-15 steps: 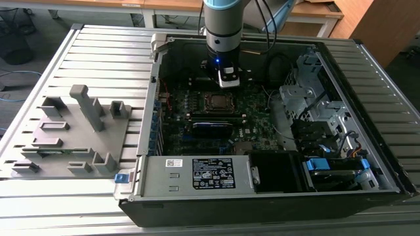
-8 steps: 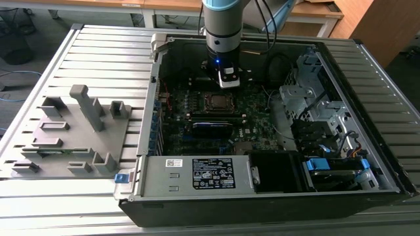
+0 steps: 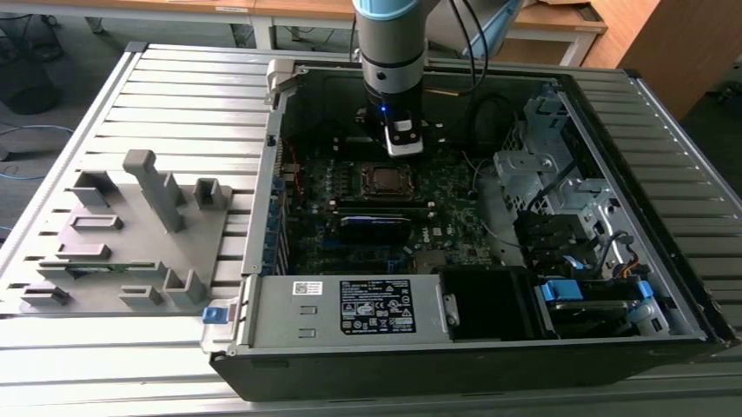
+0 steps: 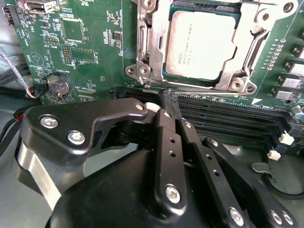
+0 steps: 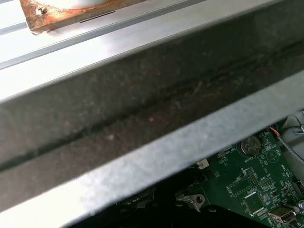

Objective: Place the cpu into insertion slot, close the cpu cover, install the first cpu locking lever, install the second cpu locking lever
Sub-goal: 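Install the first cpu locking lever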

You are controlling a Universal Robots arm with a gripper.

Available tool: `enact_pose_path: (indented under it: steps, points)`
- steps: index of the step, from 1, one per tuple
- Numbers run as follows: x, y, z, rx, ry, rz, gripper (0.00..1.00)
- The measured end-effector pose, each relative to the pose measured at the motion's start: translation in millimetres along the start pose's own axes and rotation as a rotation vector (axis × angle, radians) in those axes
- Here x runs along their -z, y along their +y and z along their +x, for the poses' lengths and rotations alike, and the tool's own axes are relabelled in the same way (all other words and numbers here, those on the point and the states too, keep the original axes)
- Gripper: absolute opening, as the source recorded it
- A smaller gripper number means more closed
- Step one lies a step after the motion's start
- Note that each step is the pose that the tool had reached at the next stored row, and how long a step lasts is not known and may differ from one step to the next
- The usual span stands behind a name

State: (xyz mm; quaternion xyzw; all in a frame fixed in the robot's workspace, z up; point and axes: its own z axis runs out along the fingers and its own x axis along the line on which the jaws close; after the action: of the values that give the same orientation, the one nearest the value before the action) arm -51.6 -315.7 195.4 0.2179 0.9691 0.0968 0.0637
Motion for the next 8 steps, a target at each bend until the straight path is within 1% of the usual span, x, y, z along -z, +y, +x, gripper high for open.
enact_pose_path:
  steps: [2, 7, 8]
  points:
    - [0.2, -0.4, 0.6, 0.001, -0.0042, -0.0019, 0.11]
    - [0.3, -1.1, 2.3, 0.003, -0.019, -0.0094, 0.11]
    - [0.3, -1.2, 2.5, 0.004, -0.0207, -0.0103, 0.11]
